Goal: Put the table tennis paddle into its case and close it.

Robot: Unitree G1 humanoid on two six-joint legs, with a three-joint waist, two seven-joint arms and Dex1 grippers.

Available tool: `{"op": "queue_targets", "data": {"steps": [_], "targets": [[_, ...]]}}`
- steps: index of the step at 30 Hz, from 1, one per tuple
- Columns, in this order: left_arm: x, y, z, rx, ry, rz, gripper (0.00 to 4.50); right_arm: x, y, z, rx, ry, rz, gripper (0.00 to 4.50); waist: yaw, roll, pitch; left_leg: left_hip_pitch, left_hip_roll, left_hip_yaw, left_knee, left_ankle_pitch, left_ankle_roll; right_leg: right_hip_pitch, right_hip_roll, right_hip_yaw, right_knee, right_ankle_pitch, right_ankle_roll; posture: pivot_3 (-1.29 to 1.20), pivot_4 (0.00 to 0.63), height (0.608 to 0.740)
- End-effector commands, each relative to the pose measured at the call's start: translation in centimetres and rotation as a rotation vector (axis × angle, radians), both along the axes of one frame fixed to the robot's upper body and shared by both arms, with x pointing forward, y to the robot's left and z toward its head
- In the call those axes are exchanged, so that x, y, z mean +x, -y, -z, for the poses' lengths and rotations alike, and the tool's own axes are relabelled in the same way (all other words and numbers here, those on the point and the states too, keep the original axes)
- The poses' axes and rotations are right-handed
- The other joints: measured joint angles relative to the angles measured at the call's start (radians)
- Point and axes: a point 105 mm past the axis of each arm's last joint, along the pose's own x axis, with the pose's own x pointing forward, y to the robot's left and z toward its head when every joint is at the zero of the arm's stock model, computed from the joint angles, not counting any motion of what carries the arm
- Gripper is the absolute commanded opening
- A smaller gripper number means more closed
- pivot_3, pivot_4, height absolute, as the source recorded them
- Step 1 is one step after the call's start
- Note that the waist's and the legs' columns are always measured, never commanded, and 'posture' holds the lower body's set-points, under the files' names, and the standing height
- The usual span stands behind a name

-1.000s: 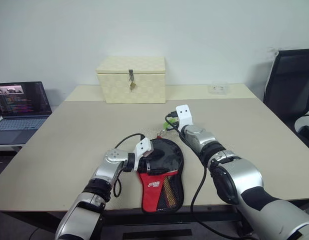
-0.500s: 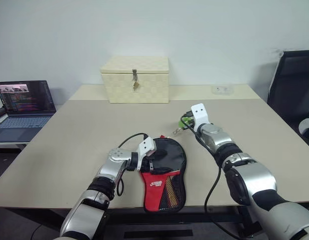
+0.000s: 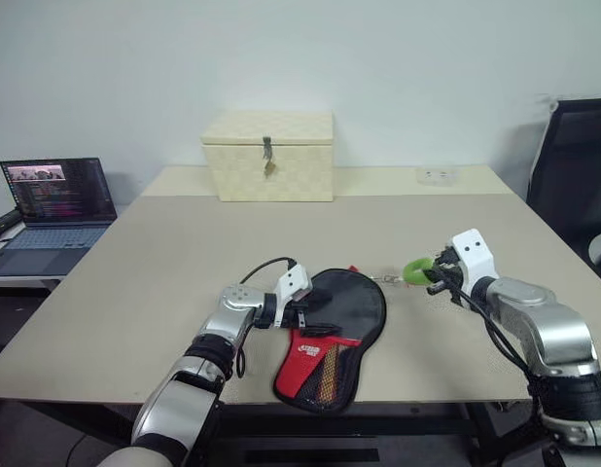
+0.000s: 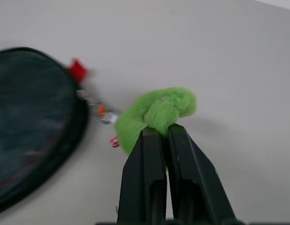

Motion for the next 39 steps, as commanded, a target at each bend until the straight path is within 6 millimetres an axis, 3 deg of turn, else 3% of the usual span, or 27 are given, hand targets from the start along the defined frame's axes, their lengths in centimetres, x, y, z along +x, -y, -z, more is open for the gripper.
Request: {"op": "queue_targets", "data": {"steps": [1,7,11,16,19,21,28,32,39], "targets": [[-0.9,0.6,2.5,0.075,-0.062,0.025,4.5,-3.4,-3.6,-0.2,0.043,-0.065,-0.187,0.06,0.001,0.0,0.0,0.0,-0.001,0.0,0.0,0.0,0.0,0.0,0.0,0.0,0.0,0.0,0.0,0.0,0.15,0.74],[-0.8,0.8,2.4,0.07,-0.056,0.028,4.5,-7.9,-4.7,2.0,0.016,-0.262,-0.373,0.06,0.009,0.0,0.0,-0.004,-0.003,-0.003,0.001,0.0,0.0,0.001,-0.003,-0.003,-0.005,0.001,0.003,0.0,0.15,0.74],[-0.8,0.7,2.3,0.061,-0.052,0.026,4.5,-7.1,-4.5,1.8,-0.003,-0.253,-0.36,0.06,0.005,0.0,0.0,-0.002,-0.003,-0.004,0.001,0.0,0.001,0.005,-0.003,-0.004,-0.009,0.001,0.003,0.0,0.15,0.74],[-0.7,0.3,2.0,0.048,-0.045,0.014,4.5,-6.3,-3.7,1.0,-0.021,-0.243,-0.368,1.4,0.003,-0.001,0.0,-0.002,-0.003,-0.006,0.001,0.0,0.001,0.006,-0.003,-0.004,-0.01,0.001,0.004,0.0,0.15,0.74],[-0.7,0.3,1.8,0.037,-0.037,0.011,4.5,-7.4,-4.0,0.5,-0.045,-0.264,-0.475,2.42,0.001,-0.001,0.0,-0.002,-0.003,-0.006,0.001,0.0,0.001,0.006,-0.003,-0.005,-0.011,0.001,0.004,0.0,0.15,0.74],[-0.8,0.3,1.7,0.029,-0.032,0.014,4.5,-7.5,-3.7,0.2,-0.045,-0.263,-0.498,2.42,-0.001,-0.001,0.0,-0.002,-0.003,-0.006,0.001,0.0,0.001,0.007,-0.003,-0.005,-0.011,0.001,0.004,0.0,0.15,0.74],[-1.1,0.0,-0.5,-0.036,0.022,0.026,4.5,-1.4,-1.8,-3.8,0.091,-0.06,-0.328,2.42,-0.008,-0.002,0.0,-0.001,-0.003,-0.006,0.001,0.0,0.001,0.007,-0.003,-0.004,-0.011,0.002,0.004,0.0,0.15,0.74],[-1.7,-1.1,-3.2,-0.061,0.077,0.052,4.5,2.4,-1.7,-2.6,0.116,-0.051,-0.229,2.42,-0.009,-0.002,0.001,-0.002,-0.002,-0.005,0.001,0.0,0.001,0.005,-0.003,-0.004,-0.01,0.003,0.001,0.0,0.15,0.74],[-3.4,-4.0,-5.4,-0.01,0.104,0.069,4.5,5.2,-3.3,0.0,0.165,-0.093,-0.19,2.42,-0.012,-0.002,0.001,-0.005,-0.001,-0.001,-0.003,0.0,0.001,-0.002,-0.003,0.0,-0.01,0.005,-0.002,0.0,0.15,0.74]]}}
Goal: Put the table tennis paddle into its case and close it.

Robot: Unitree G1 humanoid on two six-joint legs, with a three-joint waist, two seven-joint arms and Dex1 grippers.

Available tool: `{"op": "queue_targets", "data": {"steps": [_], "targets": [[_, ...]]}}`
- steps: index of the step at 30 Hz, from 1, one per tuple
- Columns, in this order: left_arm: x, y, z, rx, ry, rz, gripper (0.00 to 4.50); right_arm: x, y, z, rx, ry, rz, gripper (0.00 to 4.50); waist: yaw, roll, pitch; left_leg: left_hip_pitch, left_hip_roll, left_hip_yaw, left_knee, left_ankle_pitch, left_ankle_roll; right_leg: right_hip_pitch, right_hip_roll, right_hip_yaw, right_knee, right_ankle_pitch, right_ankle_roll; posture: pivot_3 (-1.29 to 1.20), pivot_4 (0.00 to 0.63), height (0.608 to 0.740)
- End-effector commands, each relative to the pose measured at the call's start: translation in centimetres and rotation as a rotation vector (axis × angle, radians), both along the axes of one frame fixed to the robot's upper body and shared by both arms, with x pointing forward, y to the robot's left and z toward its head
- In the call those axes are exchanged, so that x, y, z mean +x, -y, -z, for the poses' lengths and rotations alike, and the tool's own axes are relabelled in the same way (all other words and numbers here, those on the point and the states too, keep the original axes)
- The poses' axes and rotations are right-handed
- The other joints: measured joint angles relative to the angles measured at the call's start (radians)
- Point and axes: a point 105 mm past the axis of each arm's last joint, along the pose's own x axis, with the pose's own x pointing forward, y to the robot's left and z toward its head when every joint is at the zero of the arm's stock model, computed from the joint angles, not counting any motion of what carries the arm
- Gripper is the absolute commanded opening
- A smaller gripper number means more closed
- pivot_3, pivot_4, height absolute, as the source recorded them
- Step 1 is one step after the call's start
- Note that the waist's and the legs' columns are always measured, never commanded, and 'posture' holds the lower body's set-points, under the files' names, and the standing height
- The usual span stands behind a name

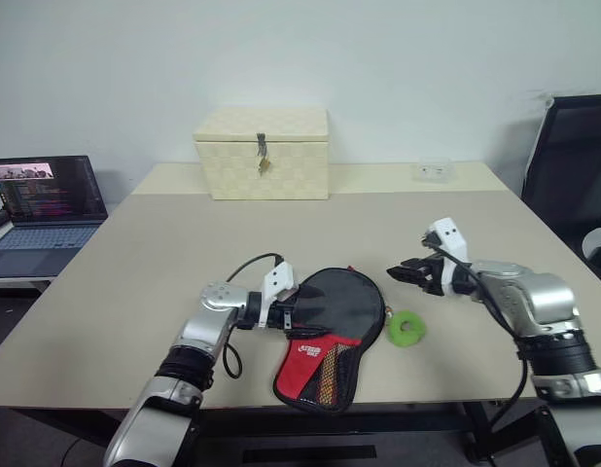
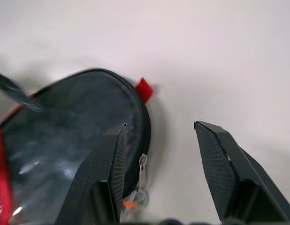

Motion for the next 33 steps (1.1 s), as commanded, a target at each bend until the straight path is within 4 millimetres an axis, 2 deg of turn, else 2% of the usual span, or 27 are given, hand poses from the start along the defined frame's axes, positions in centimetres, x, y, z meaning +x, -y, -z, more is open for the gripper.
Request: {"op": "queue_targets", "data": {"steps": [1,7,13,17,20,25,26,30,33], "targets": [[-0.7,-1.2,-1.8,-0.004,0.036,0.005,4.5,1.1,-0.3,-0.8,0.008,0.048,0.018,2.42,0.0,0.0,0.0,0.0,0.001,0.0,0.0,0.0,0.0,0.0,0.0,0.0,0.0,0.0,0.0,0.0,0.15,0.74],[-1.6,-2.8,-1.8,0.023,0.023,-0.041,4.5,1.5,-1.1,1.5,0.012,-0.019,0.035,2.42,0.0,0.0,0.0,0.0,0.006,0.001,0.001,0.0,0.0,0.0,0.0,0.0,0.0,0.0,0.0,0.0,0.15,0.74],[-2.1,-2.6,-1.7,0.021,0.017,-0.051,4.5,1.5,-1.4,3.4,-0.003,-0.088,0.051,2.42,0.001,0.0,0.0,0.0,0.007,0.002,0.0,0.0,0.0,0.0,0.0,0.001,0.0,0.0,0.0,0.0,0.15,0.74],[-2.1,-2.4,-1.8,0.018,0.018,-0.054,4.5,1.7,-2.2,3.6,0.008,-0.111,0.031,2.42,0.001,0.0,0.0,0.001,0.008,0.003,0.0,0.0,0.0,0.0,0.001,0.001,0.001,0.0,0.0,0.0,0.15,0.74],[-2.1,-2.3,-1.8,0.018,0.021,-0.057,4.5,1.9,-3.0,3.7,0.006,-0.134,0.007,1.84,-0.004,0.0,0.0,0.002,0.009,0.004,0.001,0.0,0.0,0.0,0.002,0.002,0.001,0.0,0.0,0.0,0.15,0.74],[-2.3,-2.3,-1.8,0.019,0.024,-0.064,4.5,2.4,-4.2,3.5,-0.002,-0.156,-0.033,0.21,-0.015,0.0,0.0,0.003,0.01,0.004,0.001,0.0,0.0,0.0,0.004,0.003,0.001,0.001,-0.001,0.0,0.15,0.74],[-2.3,-2.4,-1.8,0.02,0.025,-0.066,4.5,2.5,-4.3,3.4,-0.003,-0.157,-0.037,0.02,-0.017,0.0,0.0,0.003,0.01,0.004,0.001,0.0,0.0,0.0,0.004,0.003,0.001,0.001,-0.002,0.0,0.15,0.74],[-2.5,-2.4,-1.8,0.02,0.026,-0.071,4.5,3.2,-4.9,2.9,-0.014,-0.142,-0.05,0.02,-0.024,0.0,0.0,0.003,0.011,0.005,0.001,0.0,0.0,0.0,0.004,0.003,0.001,0.001,-0.002,0.0,0.15,0.74],[-2.5,-2.4,-1.7,0.021,0.026,-0.076,4.5,4.2,-5.4,1.9,-0.031,-0.088,-0.059,0.02,-0.032,0.0,0.0,0.004,0.012,0.006,0.001,0.0,0.0,0.0,0.005,0.004,0.002,0.002,-0.003,0.0,0.15,0.74]]}}
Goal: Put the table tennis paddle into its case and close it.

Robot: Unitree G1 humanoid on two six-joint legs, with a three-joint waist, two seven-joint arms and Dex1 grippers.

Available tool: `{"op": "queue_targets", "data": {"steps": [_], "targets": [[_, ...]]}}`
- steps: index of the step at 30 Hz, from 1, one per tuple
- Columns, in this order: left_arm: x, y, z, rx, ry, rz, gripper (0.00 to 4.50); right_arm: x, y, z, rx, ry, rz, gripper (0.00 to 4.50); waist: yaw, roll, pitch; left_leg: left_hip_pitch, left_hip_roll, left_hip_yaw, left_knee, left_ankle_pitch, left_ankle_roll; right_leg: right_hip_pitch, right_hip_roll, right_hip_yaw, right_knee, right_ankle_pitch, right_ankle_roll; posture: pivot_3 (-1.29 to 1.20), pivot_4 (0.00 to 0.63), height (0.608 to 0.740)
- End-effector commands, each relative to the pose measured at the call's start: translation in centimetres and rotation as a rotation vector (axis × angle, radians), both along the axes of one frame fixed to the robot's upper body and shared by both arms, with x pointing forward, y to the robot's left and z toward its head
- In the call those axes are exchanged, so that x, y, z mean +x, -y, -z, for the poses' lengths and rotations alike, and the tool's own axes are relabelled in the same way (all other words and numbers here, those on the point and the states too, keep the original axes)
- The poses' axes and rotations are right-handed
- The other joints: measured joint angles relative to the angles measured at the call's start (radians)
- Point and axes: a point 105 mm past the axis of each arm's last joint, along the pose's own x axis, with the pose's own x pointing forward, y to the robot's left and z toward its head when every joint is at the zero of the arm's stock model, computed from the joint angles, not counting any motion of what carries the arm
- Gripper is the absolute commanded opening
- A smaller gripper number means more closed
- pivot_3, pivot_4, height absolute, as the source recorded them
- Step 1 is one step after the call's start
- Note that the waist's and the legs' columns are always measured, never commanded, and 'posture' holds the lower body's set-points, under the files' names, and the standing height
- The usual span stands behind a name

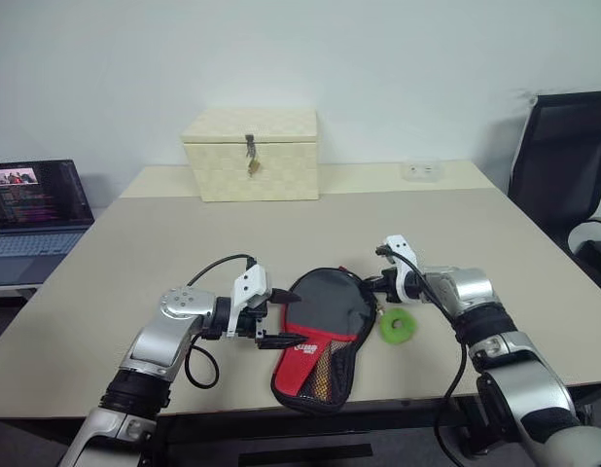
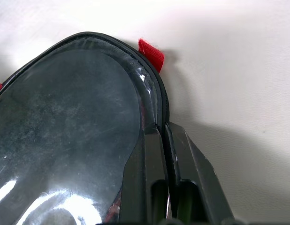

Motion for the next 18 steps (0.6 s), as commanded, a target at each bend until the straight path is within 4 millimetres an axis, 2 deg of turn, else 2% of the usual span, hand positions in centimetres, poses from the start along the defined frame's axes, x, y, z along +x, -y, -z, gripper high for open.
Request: {"op": "queue_targets", "data": {"steps": [1,8,14,18], "targets": [[-0.2,0.0,-0.9,-0.011,0.037,0.002,4.5,1.5,-1.1,-2.6,-0.028,0.122,-0.021,0.02,-0.008,0.0,0.0,0.0,0.0,0.0,0.0,0.0,0.0,0.0,0.0,0.0,0.0,0.0,0.0,0.0,0.15,0.74],[-0.2,0.0,-0.8,-0.011,0.032,-0.006,4.5,2.5,-4.2,-5.5,-0.005,0.219,-0.083,0.02,-0.019,0.0,0.0,0.0,0.0,0.0,0.0,0.0,0.0,-0.001,0.001,0.0,0.002,0.0,0.0,0.0,0.15,0.74],[-0.2,0.2,-0.6,-0.012,0.029,-0.006,4.5,2.2,-5.9,-5.3,-0.017,0.224,-0.134,0.02,-0.017,0.0,0.0,-0.002,0.0,-0.001,-0.001,0.0,0.0,-0.001,0.0,-0.001,-0.001,0.0,-0.001,0.0,0.15,0.74],[-0.1,0.3,-0.6,-0.012,0.029,-0.004,4.5,2.2,-6.1,-4.6,-0.037,0.21,-0.133,0.02,-0.018,0.0,0.0,-0.002,0.001,-0.001,-0.001,0.0,0.0,-0.001,0.0,-0.001,-0.001,0.0,-0.001,0.0,0.15,0.74]]}}
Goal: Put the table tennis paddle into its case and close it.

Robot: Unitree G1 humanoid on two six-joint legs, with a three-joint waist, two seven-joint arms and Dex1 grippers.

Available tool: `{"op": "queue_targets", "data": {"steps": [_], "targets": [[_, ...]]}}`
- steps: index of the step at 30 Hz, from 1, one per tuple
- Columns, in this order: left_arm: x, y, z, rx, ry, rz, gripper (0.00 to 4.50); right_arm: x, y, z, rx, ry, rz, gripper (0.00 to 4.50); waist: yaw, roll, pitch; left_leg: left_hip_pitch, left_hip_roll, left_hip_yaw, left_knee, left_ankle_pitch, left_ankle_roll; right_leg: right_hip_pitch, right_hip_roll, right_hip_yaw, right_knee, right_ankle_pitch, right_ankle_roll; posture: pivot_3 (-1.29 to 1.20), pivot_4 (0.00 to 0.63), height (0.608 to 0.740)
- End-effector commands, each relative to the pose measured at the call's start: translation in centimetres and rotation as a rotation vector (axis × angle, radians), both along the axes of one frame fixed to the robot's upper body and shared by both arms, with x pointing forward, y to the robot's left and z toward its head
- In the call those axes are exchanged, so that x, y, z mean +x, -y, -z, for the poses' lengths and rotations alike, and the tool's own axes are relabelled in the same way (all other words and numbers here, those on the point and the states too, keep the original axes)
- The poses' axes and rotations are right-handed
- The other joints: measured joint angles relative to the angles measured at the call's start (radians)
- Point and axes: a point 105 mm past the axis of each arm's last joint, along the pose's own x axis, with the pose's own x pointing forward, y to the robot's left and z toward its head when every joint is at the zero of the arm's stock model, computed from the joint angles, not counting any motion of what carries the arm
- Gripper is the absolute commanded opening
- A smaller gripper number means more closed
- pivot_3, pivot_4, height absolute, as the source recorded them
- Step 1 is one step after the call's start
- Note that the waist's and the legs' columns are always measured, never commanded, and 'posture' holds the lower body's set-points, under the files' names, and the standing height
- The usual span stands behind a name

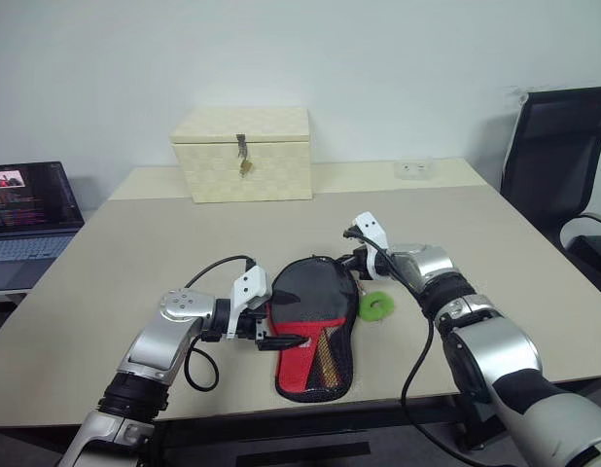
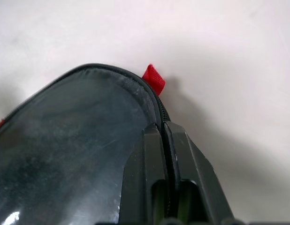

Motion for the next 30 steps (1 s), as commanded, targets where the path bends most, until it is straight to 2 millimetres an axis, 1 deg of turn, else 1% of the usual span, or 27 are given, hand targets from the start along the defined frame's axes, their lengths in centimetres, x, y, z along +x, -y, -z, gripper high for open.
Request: {"op": "queue_targets", "data": {"steps": [1,4,6,9,11,13,15,17,19,21,22,26,28,30], "targets": [[-0.1,0.5,-0.9,-0.009,0.042,0.023,4.5,0.2,-1.3,-1.8,0.011,0.062,-0.033,0.02,0.0,0.0,0.0,0.0,0.0,0.0,0.0,0.0,0.0,0.0,0.0,0.0,0.0,0.0,0.0,0.0,0.15,0.74],[0.2,0.8,-0.9,-0.011,0.045,0.027,4.5,0.3,-1.1,-1.7,0.01,0.064,-0.02,0.63,0.0,0.0,0.0,0.0,0.0,0.0,0.0,0.0,0.0,0.0,0.0,0.0,0.0,0.0,0.0,0.0,0.15,0.74],[0.3,1.1,-1.0,-0.013,0.046,0.037,4.5,0.3,-1.2,-2.3,0.023,0.078,-0.026,1.32,0.0,0.0,0.0,0.0,0.0,0.0,0.0,0.0,0.0,0.0,0.0,0.0,0.0,0.0,0.0,0.0,0.15,0.74],[0.7,1.5,-0.9,-0.013,0.048,0.05,4.5,0.6,-1.3,-5.1,0.111,0.127,-0.019,2.3,0.002,0.0,0.0,0.0,0.0,0.0,0.0,0.0,0.0,0.0,0.0,0.0,0.0,0.0,0.0,0.0,0.15,0.74],[1.2,1.9,-0.9,-0.013,0.054,0.059,4.5,0.6,-0.9,-7.3,0.174,0.158,-0.015,2.99,0.002,0.0,0.0,0.0,0.0,0.0,0.0,0.0,0.0,0.0,0.0,0.0,0.0,0.0,0.0,0.0,0.15,0.74],[1.8,2.4,-0.9,-0.013,0.061,0.07,4.5,0.4,0.0,-8.9,0.213,0.186,-0.006,3.81,0.004,0.0,0.0,0.0,0.0,0.0,0.0,0.0,0.0,0.0,0.0,-0.001,0.001,0.0,0.0,0.0,0.15,0.74],[2.5,2.9,-0.8,-0.014,0.07,0.074,4.5,-0.3,1.2,-10.0,0.246,0.206,-0.003,4.37,0.01,0.0,0.0,-0.001,-0.001,-0.001,0.0,0.0,0.0,0.0,0.0,-0.001,0.0,0.0,0.0,0.0,0.15,0.74],[2.9,3.1,-0.7,-0.011,0.076,0.079,4.5,-1.1,2.0,-10.3,0.252,0.214,-0.007,4.44,0.016,0.0,0.0,-0.001,-0.001,-0.001,0.0,0.0,0.0,0.0,0.0,-0.001,0.0,0.0,0.0,0.0,0.15,0.74],[4.1,3.7,-0.2,-0.005,0.073,0.07,4.5,-3.0,4.3,-9.5,0.21,0.222,-0.028,4.44,0.031,0.0,0.0,-0.001,0.0,-0.001,0.0,0.0,0.0,0.0,0.0,-0.002,0.0,0.0,0.0,0.0,0.15,0.74],[4.9,4.2,0.3,0.008,0.07,0.066,4.5,-5.1,5.7,-8.5,0.168,0.208,-0.059,4.44,0.047,0.0,0.0,-0.002,-0.001,-0.002,0.001,0.0,0.0,0.0,0.0,-0.003,-0.001,0.0,0.0,0.0,0.15,0.74],[5.1,4.2,0.5,0.013,0.069,0.068,4.5,-5.7,5.8,-8.2,0.158,0.202,-0.069,4.44,0.051,0.0,0.0,-0.002,-0.002,-0.001,0.001,0.0,0.0,0.0,0.0,-0.003,-0.001,0.0,0.0,0.0,0.15,0.74],[5.7,4.7,2.1,0.069,0.052,0.084,4.5,-10.1,7.5,-5.9,0.053,0.16,-0.183,4.44,0.053,0.001,0.0,-0.003,-0.003,0.0,0.001,0.0,0.001,-0.001,0.0,-0.002,-0.001,0.0,0.001,0.0,0.15,0.74],[5.8,4.7,2.6,0.078,0.044,0.086,4.5,-11.0,7.7,-5.2,0.022,0.152,-0.202,4.44,0.049,0.0,0.0,-0.003,-0.005,0.0,0.001,-0.001,0.001,-0.001,0.001,-0.002,-0.001,0.0,0.001,0.0,0.15,0.74],[5.8,4.8,3.2,0.09,0.031,0.082,4.5,-12.0,7.8,-3.8,-0.061,0.154,-0.234,4.44,0.044,0.0,0.0,-0.001,-0.007,0.0,0.001,-0.001,0.001,0.0,0.001,0.0,0.0,0.0,0.001,0.0,0.15,0.74]]}}
